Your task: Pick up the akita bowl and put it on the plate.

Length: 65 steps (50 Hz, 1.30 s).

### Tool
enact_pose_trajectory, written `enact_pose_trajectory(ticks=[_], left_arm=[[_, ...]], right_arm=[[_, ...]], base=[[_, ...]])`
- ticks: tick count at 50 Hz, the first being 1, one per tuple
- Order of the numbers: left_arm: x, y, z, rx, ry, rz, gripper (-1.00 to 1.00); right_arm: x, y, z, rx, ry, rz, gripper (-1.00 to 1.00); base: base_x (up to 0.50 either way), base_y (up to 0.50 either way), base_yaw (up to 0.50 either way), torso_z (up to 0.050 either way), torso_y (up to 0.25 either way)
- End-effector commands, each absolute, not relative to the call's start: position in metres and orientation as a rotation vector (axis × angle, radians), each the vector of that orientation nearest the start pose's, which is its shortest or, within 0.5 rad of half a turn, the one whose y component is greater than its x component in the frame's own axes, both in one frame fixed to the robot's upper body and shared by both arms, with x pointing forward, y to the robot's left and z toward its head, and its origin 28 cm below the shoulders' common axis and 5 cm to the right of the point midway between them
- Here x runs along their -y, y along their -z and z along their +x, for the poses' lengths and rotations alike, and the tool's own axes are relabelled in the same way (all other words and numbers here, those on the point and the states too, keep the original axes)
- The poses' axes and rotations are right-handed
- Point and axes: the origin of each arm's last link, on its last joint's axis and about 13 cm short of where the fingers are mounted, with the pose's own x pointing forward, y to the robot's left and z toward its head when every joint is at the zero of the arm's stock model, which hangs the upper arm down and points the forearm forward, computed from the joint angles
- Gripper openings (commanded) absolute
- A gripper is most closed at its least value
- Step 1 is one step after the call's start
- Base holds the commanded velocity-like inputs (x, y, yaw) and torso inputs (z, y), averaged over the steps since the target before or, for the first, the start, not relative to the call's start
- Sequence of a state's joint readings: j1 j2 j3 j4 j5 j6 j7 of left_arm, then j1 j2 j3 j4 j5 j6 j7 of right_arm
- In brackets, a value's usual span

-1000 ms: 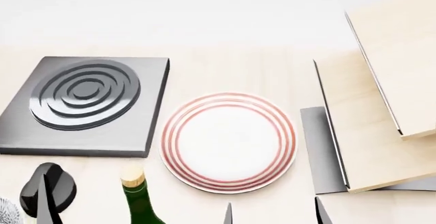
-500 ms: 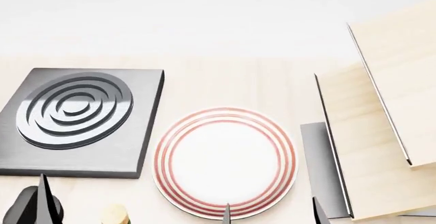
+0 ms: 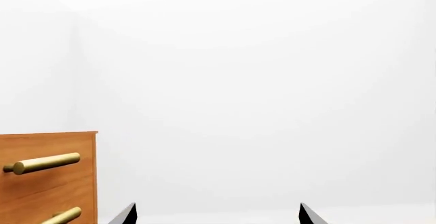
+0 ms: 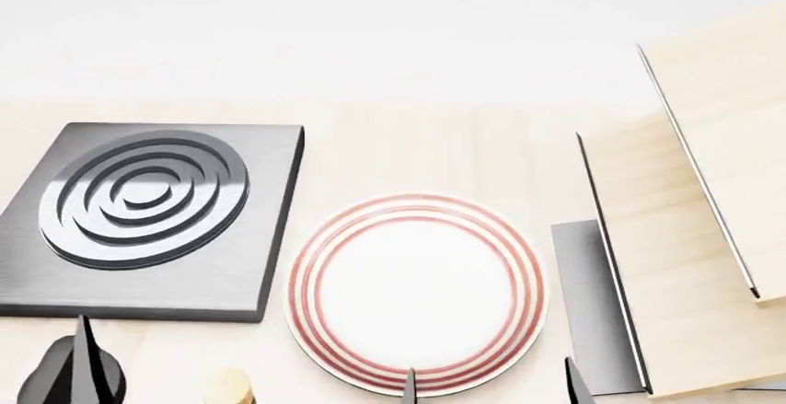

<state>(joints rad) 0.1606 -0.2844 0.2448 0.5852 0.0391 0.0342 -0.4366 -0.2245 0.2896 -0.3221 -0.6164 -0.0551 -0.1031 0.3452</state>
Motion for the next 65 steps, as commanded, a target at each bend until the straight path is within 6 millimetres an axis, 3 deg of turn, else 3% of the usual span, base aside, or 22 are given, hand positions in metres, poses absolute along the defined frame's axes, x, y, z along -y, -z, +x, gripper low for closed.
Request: enact_pose_trajectory(ticks=[1, 39, 56, 65], left_arm=[[-0.203, -0.105, 0.163, 0.447, -0.101, 0.145, 1.00], [-0.253, -0.162, 0.130, 0.461, -0.313, 0.468, 1.00], [-0.280, -0.187, 0.127, 0.425, -0.405, 0.561, 1.00], [-0.300, -0.189, 0.144, 0.353, -0.450, 0.547, 1.00]], right_arm=[[0.077, -0.099, 0.144, 0.471, -0.077, -0.082, 1.00], [0.077, -0.101, 0.144, 0.475, -0.079, -0.099, 1.00], [0.076, -0.102, 0.145, 0.478, -0.085, -0.106, 1.00], [0.075, -0.101, 0.146, 0.473, -0.088, -0.111, 1.00]], base=[[0.00, 0.00, 0.00, 0.000, 0.000], [0.00, 0.00, 0.00, 0.000, 0.000], [0.00, 0.00, 0.00, 0.000, 0.000], [0.00, 0.00, 0.00, 0.000, 0.000]])
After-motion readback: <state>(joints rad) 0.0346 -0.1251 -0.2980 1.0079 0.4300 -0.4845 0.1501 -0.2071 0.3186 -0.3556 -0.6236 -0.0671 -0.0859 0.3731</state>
